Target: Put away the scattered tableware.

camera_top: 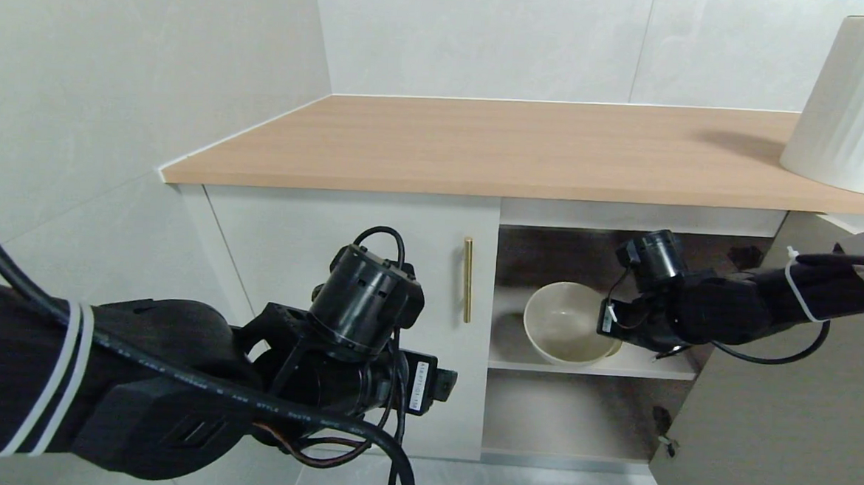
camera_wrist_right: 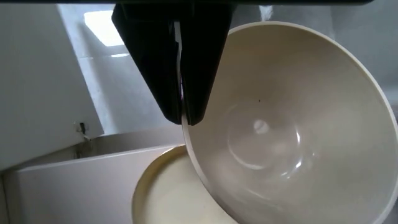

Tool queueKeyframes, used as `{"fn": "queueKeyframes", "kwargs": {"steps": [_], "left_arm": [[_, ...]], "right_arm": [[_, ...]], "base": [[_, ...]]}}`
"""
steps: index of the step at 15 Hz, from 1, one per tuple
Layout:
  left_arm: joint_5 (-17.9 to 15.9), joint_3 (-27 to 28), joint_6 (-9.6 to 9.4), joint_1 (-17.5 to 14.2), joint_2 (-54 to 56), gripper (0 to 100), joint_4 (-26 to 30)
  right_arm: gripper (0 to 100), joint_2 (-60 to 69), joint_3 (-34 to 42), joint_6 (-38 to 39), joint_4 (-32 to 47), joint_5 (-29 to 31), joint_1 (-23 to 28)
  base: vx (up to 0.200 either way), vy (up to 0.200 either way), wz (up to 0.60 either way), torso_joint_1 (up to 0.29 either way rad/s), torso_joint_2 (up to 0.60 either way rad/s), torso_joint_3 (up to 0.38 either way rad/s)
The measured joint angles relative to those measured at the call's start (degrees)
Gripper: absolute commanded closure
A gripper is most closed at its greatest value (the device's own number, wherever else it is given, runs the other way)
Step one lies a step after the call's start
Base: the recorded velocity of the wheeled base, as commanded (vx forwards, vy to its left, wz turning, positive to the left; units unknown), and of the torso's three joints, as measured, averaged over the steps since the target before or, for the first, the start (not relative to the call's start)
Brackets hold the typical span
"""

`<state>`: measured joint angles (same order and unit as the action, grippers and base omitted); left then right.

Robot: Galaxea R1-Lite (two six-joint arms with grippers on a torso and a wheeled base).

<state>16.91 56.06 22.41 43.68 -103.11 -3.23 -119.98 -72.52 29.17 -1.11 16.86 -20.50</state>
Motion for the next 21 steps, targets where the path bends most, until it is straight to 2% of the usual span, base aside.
{"fn": "queueKeyframes", "kwargs": {"steps": [8, 21], "left_arm": [[0.04, 0.02, -0.02, 0.00, 0.02, 0, 0.00], [0.02, 0.00, -0.02, 0.00, 0.09, 0, 0.00]], "right_arm": [[100, -5.00, -3.06, 4.88, -0.41, 4.68, 1.35], [100, -9.42, -6.06, 6.41, -3.49, 5.77, 4.85]], "base": [[0.000, 0.000, 0.00, 0.000, 0.00, 0.000], [0.000, 0.000, 0.00, 0.000, 0.00, 0.000]]}}
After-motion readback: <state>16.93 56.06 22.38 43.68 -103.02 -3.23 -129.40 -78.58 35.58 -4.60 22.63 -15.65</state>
